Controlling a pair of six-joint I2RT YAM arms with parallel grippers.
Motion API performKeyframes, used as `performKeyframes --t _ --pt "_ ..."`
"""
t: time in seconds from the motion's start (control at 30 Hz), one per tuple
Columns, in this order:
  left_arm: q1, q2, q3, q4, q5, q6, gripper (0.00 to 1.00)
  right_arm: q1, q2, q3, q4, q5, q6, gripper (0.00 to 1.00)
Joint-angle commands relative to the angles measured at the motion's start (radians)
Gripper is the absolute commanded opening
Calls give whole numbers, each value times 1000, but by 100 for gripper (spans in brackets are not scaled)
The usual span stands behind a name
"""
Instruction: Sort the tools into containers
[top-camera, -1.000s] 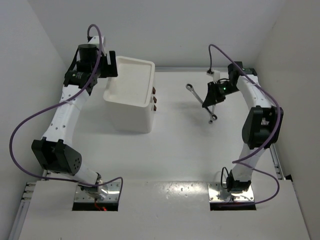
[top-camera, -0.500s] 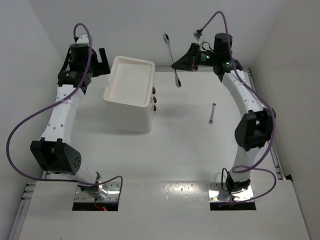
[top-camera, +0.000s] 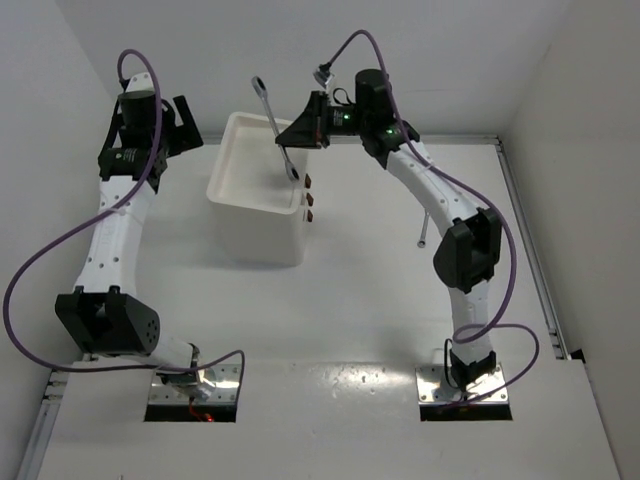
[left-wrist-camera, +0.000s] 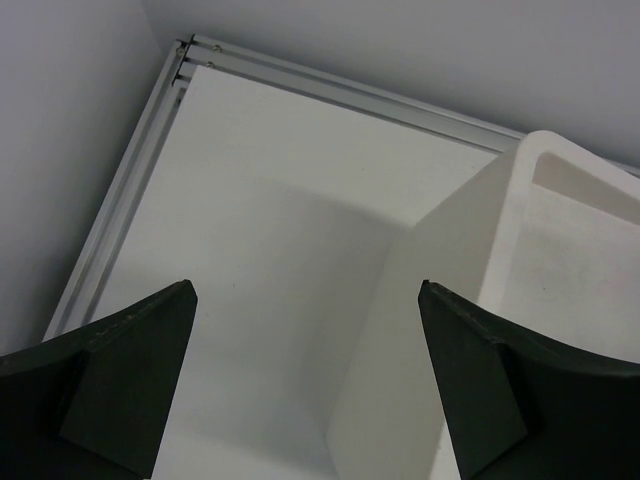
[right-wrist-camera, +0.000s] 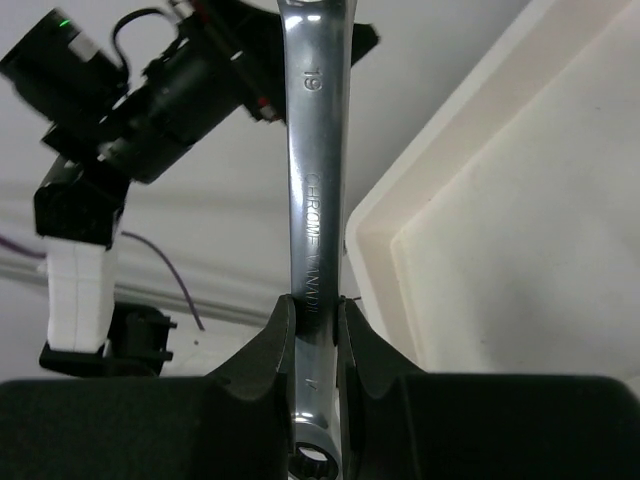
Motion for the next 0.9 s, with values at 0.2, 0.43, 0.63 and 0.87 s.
performKeyframes --t 0.2,0.43,0.63,0.87 --pt "29 -60 -27 24 21 -19 100 52 109 101 39 110 6 0" --pt "38 -78 -49 24 30 -19 100 62 141 81 -44 133 -94 0" --pt "47 -87 -70 24 39 -19 100 72 160 81 -70 157 -134 0" --pt "47 -106 -79 24 39 -19 100 82 170 81 -67 157 -134 52"
